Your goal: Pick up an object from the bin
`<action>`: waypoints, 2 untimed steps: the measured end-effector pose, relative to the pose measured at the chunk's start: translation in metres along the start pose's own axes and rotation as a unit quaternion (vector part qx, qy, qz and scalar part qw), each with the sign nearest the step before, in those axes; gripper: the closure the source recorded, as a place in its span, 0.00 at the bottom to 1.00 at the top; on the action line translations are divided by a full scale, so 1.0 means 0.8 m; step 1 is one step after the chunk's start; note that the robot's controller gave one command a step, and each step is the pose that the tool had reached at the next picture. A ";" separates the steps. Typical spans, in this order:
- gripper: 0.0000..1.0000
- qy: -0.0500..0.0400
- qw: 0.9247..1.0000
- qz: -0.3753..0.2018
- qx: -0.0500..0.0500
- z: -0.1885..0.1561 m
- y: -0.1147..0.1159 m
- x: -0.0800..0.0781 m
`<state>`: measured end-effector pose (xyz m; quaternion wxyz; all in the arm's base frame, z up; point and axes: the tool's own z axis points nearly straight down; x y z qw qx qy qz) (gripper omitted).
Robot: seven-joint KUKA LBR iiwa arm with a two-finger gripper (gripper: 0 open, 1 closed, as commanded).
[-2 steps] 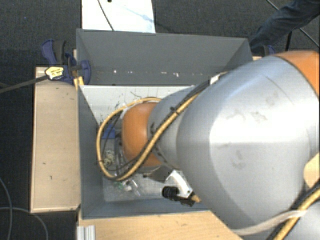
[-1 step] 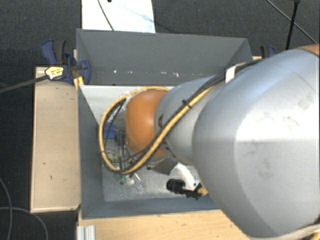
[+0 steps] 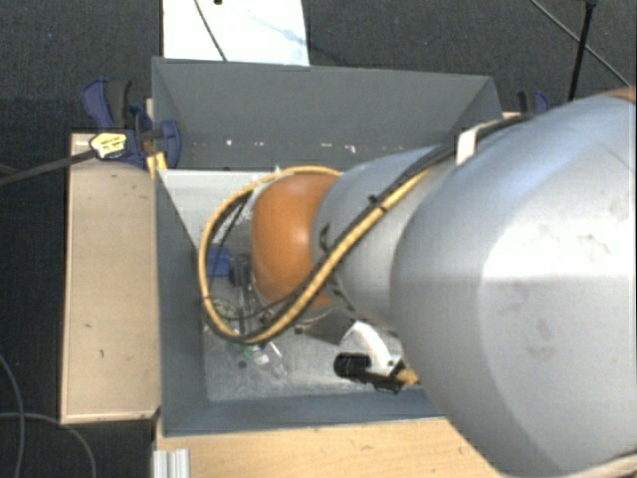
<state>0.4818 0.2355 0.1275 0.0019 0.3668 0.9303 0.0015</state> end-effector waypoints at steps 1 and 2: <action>1.00 0.000 1.000 -0.003 0.000 -0.066 0.001 -0.001; 1.00 0.001 1.000 -0.008 0.001 -0.089 0.002 -0.002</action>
Offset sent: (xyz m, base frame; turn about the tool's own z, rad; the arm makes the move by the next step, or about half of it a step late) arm -0.0001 -0.0001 0.0497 0.0000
